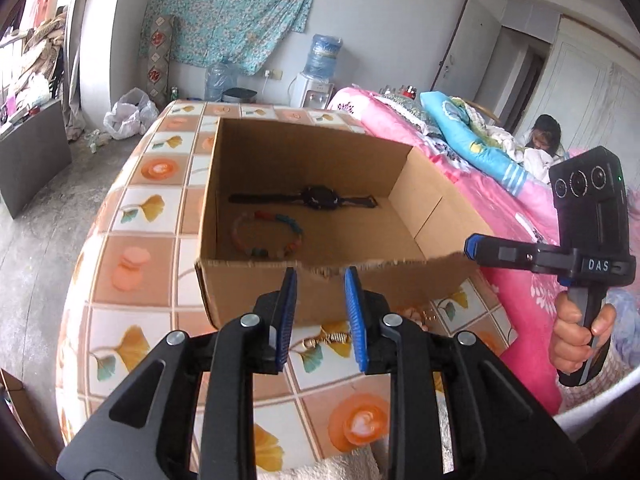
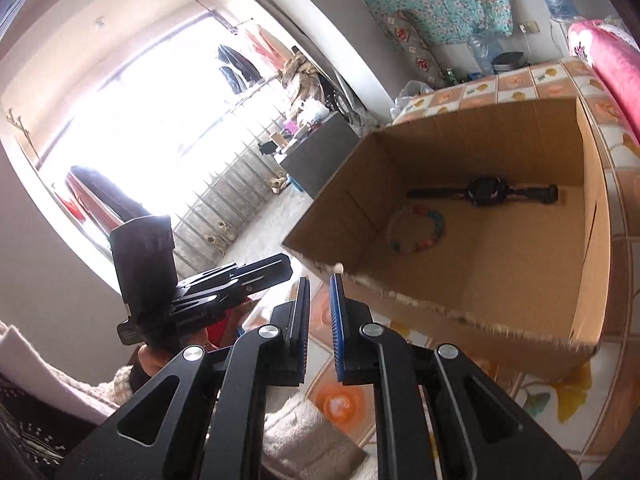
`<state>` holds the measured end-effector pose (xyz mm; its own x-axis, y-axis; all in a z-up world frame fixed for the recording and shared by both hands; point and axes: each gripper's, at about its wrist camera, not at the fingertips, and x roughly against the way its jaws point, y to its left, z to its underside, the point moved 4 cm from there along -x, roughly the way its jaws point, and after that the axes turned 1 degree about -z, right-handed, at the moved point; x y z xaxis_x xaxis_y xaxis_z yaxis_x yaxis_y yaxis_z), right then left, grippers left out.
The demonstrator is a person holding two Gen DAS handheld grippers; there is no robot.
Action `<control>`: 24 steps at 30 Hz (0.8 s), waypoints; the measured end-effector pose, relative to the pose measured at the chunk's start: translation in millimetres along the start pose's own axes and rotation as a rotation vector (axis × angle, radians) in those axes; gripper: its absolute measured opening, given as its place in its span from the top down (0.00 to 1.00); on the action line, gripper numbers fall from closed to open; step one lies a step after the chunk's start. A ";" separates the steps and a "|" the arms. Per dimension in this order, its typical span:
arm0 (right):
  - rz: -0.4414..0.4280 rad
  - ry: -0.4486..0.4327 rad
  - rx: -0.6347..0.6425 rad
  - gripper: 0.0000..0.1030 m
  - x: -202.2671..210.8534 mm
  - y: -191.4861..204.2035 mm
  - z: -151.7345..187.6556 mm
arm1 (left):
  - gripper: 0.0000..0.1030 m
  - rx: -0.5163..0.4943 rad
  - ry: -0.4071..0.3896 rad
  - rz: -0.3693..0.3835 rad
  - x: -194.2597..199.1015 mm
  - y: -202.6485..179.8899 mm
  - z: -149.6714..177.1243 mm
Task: Organize jewelry
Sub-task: 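Carry the bead bracelet with the right tool and drop it into the box, then move the right tool to the gold clasp charm and grasp it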
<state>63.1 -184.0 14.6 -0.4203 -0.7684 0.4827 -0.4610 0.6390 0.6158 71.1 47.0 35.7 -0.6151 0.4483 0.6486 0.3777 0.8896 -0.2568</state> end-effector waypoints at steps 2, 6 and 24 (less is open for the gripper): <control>0.021 0.053 -0.056 0.89 -4.5 -13.6 19.4 | 0.77 0.030 0.042 -0.020 -10.7 -0.6 14.9; 0.118 0.096 -0.126 0.89 -8.5 -40.8 30.0 | 0.77 0.029 0.069 -0.061 -25.4 -2.4 27.6; 0.287 0.056 -0.100 0.88 10.8 -50.9 27.3 | 0.78 0.041 0.018 -0.057 -34.1 16.9 20.5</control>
<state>60.7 -223.8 -28.5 -0.4772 -0.5597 0.6775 -0.2489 0.8255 0.5066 84.3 48.5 -5.5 -0.6218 0.3958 0.6757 0.3140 0.9165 -0.2479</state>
